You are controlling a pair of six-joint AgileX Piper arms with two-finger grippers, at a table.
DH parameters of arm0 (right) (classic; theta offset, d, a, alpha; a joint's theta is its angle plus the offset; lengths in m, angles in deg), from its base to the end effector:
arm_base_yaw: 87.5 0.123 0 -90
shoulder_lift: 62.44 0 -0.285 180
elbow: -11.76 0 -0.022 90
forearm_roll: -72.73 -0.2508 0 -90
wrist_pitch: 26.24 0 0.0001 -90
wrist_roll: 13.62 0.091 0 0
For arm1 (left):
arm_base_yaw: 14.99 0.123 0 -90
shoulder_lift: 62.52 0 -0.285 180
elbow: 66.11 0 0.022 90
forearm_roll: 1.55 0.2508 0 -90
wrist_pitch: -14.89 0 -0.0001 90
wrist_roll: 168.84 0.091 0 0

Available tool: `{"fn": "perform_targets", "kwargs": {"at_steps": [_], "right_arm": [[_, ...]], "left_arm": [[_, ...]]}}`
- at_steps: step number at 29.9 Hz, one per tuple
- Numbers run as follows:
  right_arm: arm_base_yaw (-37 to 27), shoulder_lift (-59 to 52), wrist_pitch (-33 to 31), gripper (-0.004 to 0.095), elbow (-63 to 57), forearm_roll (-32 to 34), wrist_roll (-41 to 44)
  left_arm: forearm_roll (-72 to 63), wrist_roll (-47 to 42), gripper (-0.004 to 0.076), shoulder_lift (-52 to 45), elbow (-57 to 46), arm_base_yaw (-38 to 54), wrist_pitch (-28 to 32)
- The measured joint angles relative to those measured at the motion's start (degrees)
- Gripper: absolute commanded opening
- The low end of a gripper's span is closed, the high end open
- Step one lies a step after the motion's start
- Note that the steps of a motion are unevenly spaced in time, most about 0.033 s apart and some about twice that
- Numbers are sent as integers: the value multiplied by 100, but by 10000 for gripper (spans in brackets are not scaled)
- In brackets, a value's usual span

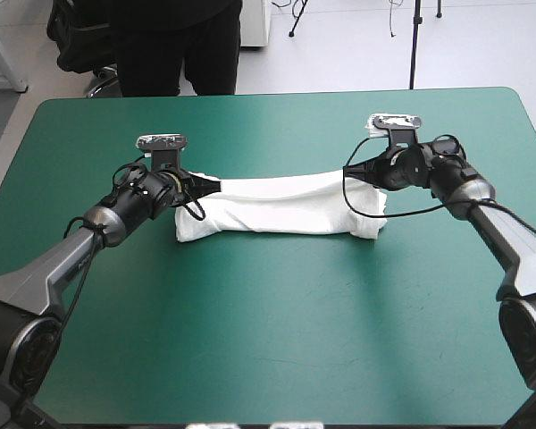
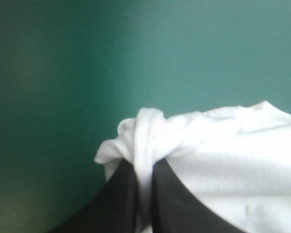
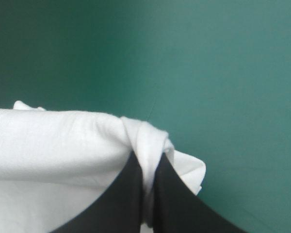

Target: Fold the cloth

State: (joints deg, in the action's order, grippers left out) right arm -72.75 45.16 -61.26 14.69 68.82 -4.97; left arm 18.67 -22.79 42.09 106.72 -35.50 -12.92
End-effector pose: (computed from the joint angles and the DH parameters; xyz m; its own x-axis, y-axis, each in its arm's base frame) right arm 0.3793 0.1036 0.2831 -0.7783 0.0073 -0.6278 -0.1216 0.9792 0.1622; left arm 0.3544 -0.1169 0.2592 -0.7377 -0.0128 -0.6750 0.0445 0.9967 -0.0675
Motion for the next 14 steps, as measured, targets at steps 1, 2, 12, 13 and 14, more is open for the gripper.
{"fn": "perform_targets", "kwargs": {"at_steps": [1, 2, 12, 13, 14], "right_arm": [[0, 98, 0, -17, 62, 0, 0], [-4, 178, -33, -16, 115, 0, 0], [-11, 600, -570, 537, 384, -439, -575], [-11, 600, -584, 597, 397, -467, -607], [-11, 600, -608, 654, 409, -484, -631]], "left_arm": [[0, 0, -9, 94, 3, 0, 15], [7, 0, -8, 180, 7, 0, 20], [-94, 70, 209, 465, 55, 4, 22], [-116, 75, 272, 465, 55, 4, 22], [-135, 92, 336, 465, 55, 4, 22]]}}
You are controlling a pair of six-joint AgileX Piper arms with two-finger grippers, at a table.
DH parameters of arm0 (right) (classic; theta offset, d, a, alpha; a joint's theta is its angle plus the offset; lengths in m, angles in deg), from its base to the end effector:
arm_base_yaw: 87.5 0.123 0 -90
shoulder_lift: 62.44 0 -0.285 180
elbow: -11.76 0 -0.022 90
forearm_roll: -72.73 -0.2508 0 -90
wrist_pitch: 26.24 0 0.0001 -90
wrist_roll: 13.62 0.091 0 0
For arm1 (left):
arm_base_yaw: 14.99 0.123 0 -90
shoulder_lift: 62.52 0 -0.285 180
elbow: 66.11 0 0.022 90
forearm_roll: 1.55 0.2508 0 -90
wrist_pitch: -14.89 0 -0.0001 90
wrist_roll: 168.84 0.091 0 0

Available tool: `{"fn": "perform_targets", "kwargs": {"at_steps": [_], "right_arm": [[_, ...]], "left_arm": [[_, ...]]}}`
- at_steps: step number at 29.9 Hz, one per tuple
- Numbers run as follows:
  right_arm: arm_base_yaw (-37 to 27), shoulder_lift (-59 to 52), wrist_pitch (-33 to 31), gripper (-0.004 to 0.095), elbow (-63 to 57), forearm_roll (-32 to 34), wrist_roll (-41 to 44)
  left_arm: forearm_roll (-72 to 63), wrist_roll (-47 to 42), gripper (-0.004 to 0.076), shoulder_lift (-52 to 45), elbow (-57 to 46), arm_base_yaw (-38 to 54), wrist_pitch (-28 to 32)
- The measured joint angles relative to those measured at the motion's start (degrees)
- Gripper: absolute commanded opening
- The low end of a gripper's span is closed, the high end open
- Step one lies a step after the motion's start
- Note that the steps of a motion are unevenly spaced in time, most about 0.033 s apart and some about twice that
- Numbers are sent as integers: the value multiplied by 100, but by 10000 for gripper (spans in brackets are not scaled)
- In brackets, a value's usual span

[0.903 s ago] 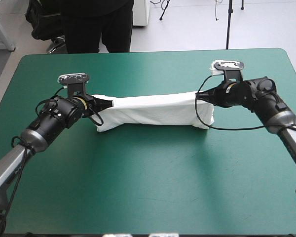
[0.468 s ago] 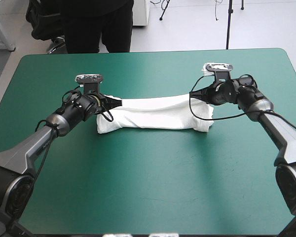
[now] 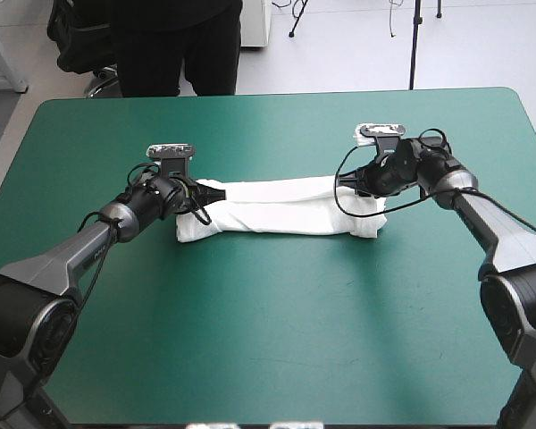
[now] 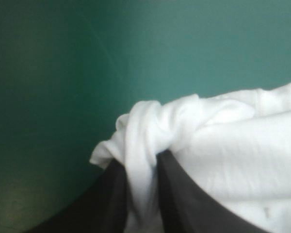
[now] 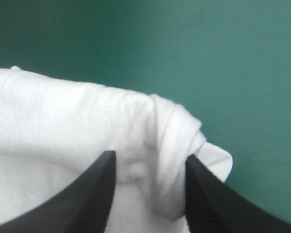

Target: Fold the cloth

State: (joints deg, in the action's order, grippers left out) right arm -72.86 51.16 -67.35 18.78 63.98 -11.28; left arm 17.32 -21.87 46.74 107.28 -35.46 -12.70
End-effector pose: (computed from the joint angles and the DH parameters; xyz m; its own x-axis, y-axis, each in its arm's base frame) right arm 0.3939 0.1123 0.2574 -0.8521 -0.0625 -0.5197 -0.1732 0.9706 0.1672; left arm 0.3649 -0.1216 0.2313 -0.7831 -0.0017 -0.6219 0.0433 0.9974 -0.0572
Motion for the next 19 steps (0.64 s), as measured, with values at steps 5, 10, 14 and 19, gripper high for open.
{"fn": "perform_targets", "kwargs": {"at_steps": [5, 10, 14, 19], "right_arm": [[0, -163, -348, 671, 9, 102, -18], [-14, -653, -720, 671, 26, 692, 148], [-46, -1223, -1005, 672, 26, 1409, 453], [-59, -1844, -1538, 671, 43, 2142, 882]], "left_arm": [[-92, 257, 531, -94, 6, 1, -247], [-103, 517, 531, -517, 227, 1, -1014], [-84, 693, 531, -1053, 434, 1, -1661], [-308, 985, 488, -1898, 552, 1, -2164]]}}
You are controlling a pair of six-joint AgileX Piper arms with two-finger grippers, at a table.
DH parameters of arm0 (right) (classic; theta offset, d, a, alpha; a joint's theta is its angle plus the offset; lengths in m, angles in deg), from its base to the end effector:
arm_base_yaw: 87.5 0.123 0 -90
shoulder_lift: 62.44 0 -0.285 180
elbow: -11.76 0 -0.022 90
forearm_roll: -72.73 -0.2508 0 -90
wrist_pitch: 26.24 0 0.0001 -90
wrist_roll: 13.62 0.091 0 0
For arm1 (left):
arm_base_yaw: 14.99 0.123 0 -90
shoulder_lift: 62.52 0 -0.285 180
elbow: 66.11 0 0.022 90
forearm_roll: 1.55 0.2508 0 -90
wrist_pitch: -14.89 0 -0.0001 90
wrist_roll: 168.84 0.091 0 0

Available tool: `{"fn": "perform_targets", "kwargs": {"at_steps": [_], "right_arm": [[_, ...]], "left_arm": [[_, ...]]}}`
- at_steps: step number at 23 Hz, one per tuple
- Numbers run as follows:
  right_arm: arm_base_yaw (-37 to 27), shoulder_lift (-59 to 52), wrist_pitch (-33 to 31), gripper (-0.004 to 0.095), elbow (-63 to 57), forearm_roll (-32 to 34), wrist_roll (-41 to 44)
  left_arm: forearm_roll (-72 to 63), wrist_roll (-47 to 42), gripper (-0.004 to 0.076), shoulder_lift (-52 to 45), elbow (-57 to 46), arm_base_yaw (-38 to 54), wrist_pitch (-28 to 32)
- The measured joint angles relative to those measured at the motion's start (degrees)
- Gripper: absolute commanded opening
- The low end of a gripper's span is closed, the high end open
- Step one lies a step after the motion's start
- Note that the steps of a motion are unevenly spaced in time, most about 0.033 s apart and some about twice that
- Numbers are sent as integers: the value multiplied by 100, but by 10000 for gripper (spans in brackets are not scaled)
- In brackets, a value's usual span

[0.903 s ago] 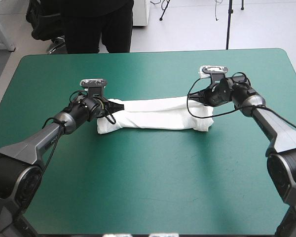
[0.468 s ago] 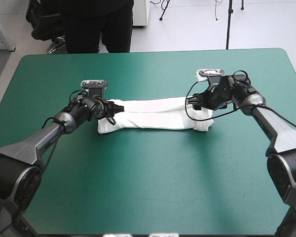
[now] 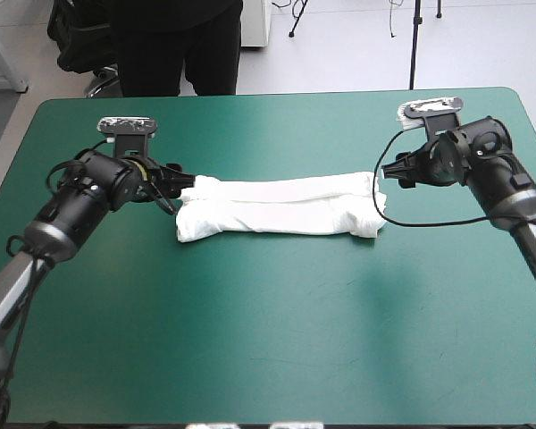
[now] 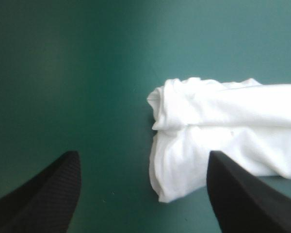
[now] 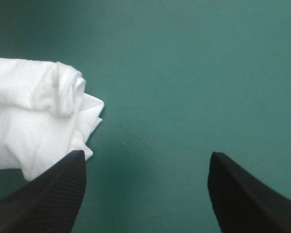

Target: Fold the cloth

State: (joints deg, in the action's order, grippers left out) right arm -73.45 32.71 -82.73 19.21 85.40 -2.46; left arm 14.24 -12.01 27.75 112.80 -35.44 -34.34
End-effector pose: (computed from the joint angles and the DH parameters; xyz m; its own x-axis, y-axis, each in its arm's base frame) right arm 0.3226 0.0636 0.3669 -0.7877 -0.1249 -0.6033 -0.0773 0.9915 -0.1044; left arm 0.2974 -0.0908 0.3563 -0.7426 0.0472 -0.6680 0.0545 0.9985 0.0100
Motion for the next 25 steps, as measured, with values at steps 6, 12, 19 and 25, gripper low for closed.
{"fn": "perform_targets", "kwargs": {"at_steps": [6, 12, 19, 25], "right_arm": [[-388, -366, -545, 671, 2, 53, 154], [-1419, -334, -550, 671, 2, -1486, -874], [-2165, 181, -589, 672, 2, -3731, -2788], [-2165, 588, -557, 671, 2, -3958, -3096]], "left_arm": [[-1378, 1292, -4, -703, 17, 0, 14], [-2998, 2866, -9, -371, 173, 0, 294], [-4041, 3871, -9, 1753, 1275, -205, 211], [-4024, 3760, -9, 3182, 2033, -727, 193]]}}
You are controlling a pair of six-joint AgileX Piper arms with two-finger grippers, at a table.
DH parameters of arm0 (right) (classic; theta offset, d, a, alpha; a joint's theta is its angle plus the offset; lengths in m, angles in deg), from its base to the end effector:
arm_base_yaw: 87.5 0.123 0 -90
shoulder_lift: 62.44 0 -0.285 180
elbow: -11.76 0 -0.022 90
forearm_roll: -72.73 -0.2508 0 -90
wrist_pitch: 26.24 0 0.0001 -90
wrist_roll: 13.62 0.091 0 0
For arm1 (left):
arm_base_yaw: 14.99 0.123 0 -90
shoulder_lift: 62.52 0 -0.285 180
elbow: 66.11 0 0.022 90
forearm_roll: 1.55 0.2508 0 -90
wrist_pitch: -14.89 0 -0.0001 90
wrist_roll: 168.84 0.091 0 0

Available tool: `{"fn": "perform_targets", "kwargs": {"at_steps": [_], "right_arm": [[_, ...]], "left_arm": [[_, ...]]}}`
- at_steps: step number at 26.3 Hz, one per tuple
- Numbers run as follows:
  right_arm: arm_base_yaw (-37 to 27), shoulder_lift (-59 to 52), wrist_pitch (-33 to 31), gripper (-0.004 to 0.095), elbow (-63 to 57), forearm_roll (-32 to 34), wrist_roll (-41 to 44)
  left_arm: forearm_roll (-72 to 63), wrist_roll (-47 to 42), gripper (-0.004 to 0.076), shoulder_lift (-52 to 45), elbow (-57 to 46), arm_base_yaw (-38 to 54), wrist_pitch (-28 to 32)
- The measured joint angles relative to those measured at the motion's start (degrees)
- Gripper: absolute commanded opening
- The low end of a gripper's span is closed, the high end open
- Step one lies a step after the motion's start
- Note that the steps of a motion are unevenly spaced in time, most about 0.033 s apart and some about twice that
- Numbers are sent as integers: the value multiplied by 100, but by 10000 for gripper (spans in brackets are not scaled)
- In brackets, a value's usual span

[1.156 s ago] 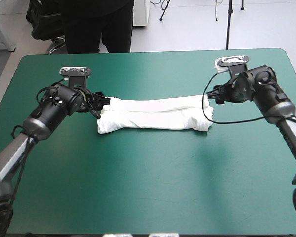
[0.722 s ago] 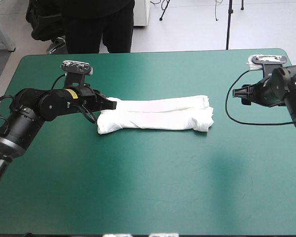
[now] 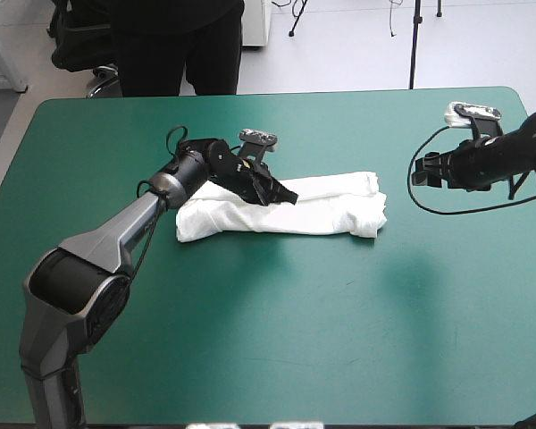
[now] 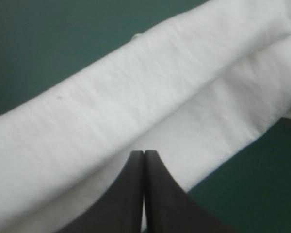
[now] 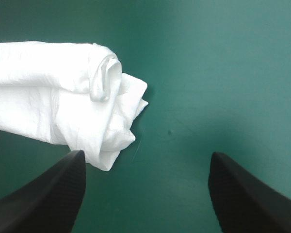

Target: Fold the cloth

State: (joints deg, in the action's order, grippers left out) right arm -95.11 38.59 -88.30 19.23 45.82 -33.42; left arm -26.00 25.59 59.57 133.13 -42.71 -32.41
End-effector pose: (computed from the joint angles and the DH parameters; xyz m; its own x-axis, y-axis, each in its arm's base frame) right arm 0.3460 -0.0095 0.3349 -0.8695 0.0127 -0.4938 -0.1579 0.9400 0.3023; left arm 0.3831 -0.2326 0.2570 -0.7732 0.3555 -0.5252 0.5520 0.7848 -0.2815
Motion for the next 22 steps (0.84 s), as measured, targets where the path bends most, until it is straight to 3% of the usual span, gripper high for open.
{"fn": "perform_targets", "kwargs": {"at_steps": [6, 22], "right_arm": [[155, 377, 23, 672, 0, -309, -261], [656, 1549, 59, 672, 0, -726, -425]], "left_arm": [[388, -293, -9, 474, 10, -39, 11], [719, -398, -9, 487, 30, -98, -1]]}}
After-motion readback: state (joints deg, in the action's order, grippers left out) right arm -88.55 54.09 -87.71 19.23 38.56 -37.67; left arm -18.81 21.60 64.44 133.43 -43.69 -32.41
